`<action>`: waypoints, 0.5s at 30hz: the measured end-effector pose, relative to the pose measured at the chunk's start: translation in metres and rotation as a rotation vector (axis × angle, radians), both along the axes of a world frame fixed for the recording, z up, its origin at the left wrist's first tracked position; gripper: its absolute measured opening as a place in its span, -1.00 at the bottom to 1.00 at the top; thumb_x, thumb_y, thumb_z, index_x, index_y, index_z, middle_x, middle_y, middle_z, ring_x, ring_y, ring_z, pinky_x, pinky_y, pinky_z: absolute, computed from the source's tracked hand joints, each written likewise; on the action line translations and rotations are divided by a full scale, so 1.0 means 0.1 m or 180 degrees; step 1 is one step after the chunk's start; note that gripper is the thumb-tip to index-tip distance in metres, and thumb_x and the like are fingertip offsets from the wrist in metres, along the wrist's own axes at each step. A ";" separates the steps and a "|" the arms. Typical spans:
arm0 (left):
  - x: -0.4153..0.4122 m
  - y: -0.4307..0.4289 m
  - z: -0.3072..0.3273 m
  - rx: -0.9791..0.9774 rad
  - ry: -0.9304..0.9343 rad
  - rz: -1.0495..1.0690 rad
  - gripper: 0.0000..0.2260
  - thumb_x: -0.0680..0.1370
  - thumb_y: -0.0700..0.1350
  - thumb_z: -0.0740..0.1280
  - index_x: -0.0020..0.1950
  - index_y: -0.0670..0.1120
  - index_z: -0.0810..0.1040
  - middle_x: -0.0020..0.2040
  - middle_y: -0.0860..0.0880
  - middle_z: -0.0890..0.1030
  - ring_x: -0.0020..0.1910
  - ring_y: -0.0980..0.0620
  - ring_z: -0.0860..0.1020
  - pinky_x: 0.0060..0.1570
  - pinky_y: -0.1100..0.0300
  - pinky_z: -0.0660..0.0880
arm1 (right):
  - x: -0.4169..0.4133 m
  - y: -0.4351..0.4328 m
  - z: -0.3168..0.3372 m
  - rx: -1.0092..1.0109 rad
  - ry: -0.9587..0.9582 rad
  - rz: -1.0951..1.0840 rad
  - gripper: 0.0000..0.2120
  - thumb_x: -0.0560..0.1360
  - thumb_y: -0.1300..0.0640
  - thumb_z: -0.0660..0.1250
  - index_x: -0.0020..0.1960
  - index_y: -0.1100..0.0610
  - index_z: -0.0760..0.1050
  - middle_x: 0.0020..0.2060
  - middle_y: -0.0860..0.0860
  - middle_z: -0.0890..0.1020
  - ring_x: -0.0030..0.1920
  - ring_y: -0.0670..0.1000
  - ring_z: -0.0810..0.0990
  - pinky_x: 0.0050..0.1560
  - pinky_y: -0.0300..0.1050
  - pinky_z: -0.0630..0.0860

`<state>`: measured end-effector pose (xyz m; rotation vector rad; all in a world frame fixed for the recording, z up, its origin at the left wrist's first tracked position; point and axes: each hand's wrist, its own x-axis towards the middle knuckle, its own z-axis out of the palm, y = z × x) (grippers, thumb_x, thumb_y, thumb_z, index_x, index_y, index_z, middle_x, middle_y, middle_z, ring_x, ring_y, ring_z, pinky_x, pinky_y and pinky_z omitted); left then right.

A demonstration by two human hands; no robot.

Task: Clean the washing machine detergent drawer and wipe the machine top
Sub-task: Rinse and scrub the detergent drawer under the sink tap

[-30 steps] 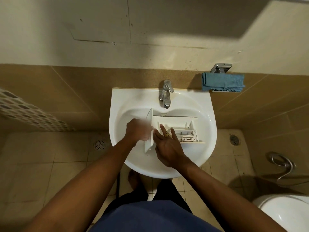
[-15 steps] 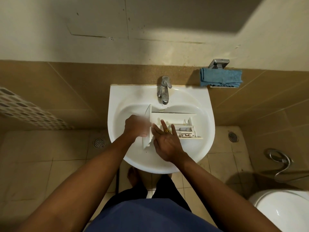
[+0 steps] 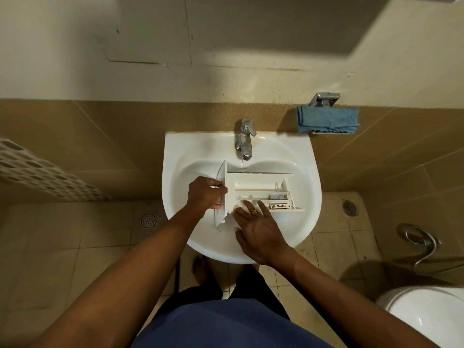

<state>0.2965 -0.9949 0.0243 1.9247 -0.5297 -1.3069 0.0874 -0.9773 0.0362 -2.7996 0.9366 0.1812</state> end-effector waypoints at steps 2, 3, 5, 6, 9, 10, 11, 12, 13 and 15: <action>0.00 0.00 0.00 0.0013 0.0003 0.0002 -0.71 0.42 -0.17 0.60 0.10 -0.19 0.69 -0.20 -0.23 0.71 -0.30 -0.16 0.72 -0.23 -0.11 0.70 | -0.03 -0.07 0.02 -0.0157 0.0011 0.0143 -0.56 0.59 0.00 0.12 0.35 0.14 0.54 0.31 0.05 0.60 0.46 0.21 0.43 0.56 0.27 0.16; 0.00 0.00 0.00 0.0014 0.0002 0.0003 -0.71 0.42 -0.17 0.60 0.10 -0.19 0.69 -0.21 -0.23 0.71 -0.30 -0.16 0.72 -0.23 -0.10 0.70 | -0.05 -0.10 0.02 -0.0238 0.0033 0.0221 -0.58 0.57 0.01 0.15 0.32 0.13 0.56 0.28 0.05 0.62 0.44 0.22 0.45 0.54 0.29 0.18; 0.00 0.00 0.00 0.0002 -0.0006 -0.0008 -0.71 0.42 -0.17 0.59 0.11 -0.19 0.69 -0.21 -0.22 0.71 -0.30 -0.16 0.72 -0.23 -0.10 0.70 | -0.10 -0.14 0.00 -0.0375 0.0046 0.0303 -0.62 0.54 0.05 0.19 0.26 0.12 0.60 0.24 0.04 0.65 0.42 0.25 0.48 0.51 0.32 0.22; 0.01 0.00 0.00 -0.0005 0.0000 -0.0015 -0.71 0.42 -0.17 0.59 0.11 -0.19 0.69 -0.20 -0.22 0.71 -0.29 -0.16 0.72 -0.23 -0.09 0.70 | -0.13 -0.16 -0.02 -0.0409 -0.0001 0.0272 -0.64 0.52 0.06 0.20 0.22 0.10 0.63 0.21 0.04 0.68 0.41 0.24 0.50 0.52 0.31 0.22; 0.01 0.00 0.00 0.0008 0.0017 -0.0033 -0.71 0.43 -0.17 0.59 0.12 -0.18 0.69 -0.19 -0.21 0.71 -0.29 -0.15 0.72 -0.23 -0.07 0.70 | -0.12 -0.21 -0.03 -0.0294 -0.0392 -0.0134 -0.68 0.49 0.07 0.22 0.12 0.05 0.67 0.11 0.04 0.73 0.39 0.15 0.54 0.57 0.14 0.16; 0.02 0.00 0.00 0.0010 0.0014 -0.0034 -0.71 0.43 -0.17 0.59 0.12 -0.18 0.69 -0.19 -0.21 0.71 -0.30 -0.15 0.72 -0.24 -0.07 0.70 | -0.09 -0.21 -0.03 -0.0252 -0.0559 -0.0255 -0.68 0.48 0.07 0.24 0.14 0.05 0.67 0.11 0.04 0.73 0.39 0.14 0.53 0.55 0.08 0.16; 0.02 0.00 0.01 0.0010 0.0011 -0.0037 -0.71 0.42 -0.17 0.59 0.11 -0.18 0.70 -0.20 -0.21 0.71 -0.30 -0.15 0.72 -0.24 -0.07 0.70 | -0.05 -0.20 -0.05 -0.0203 -0.0655 -0.0304 -0.66 0.47 0.08 0.27 0.18 0.07 0.65 0.15 0.04 0.72 0.42 0.15 0.50 0.54 0.07 0.18; 0.02 0.00 0.01 0.0010 0.0012 -0.0037 -0.71 0.42 -0.17 0.60 0.11 -0.19 0.70 -0.21 -0.22 0.71 -0.30 -0.15 0.72 -0.24 -0.07 0.70 | 0.00 -0.18 -0.06 -0.0133 -0.0633 -0.0274 -0.61 0.47 0.08 0.28 0.26 0.10 0.62 0.23 0.05 0.68 0.47 0.16 0.45 0.54 0.10 0.19; 0.02 -0.01 0.01 0.0012 0.0017 -0.0037 -0.70 0.42 -0.17 0.60 0.11 -0.19 0.70 -0.21 -0.22 0.71 -0.30 -0.15 0.72 -0.24 -0.08 0.70 | 0.03 -0.13 -0.09 -0.0053 -0.0511 -0.0191 -0.54 0.47 0.07 0.28 0.35 0.13 0.56 0.32 0.07 0.62 0.52 0.18 0.38 0.55 0.14 0.20; 0.02 -0.01 0.01 0.0019 0.0024 -0.0050 -0.68 0.41 -0.17 0.60 0.12 -0.20 0.69 -0.19 -0.22 0.71 -0.30 -0.15 0.72 -0.23 -0.09 0.70 | 0.05 0.01 -0.18 0.0008 -0.0257 -0.0030 -0.44 0.49 0.04 0.23 0.47 0.16 0.44 0.46 0.11 0.49 0.57 0.20 0.27 0.57 0.20 0.17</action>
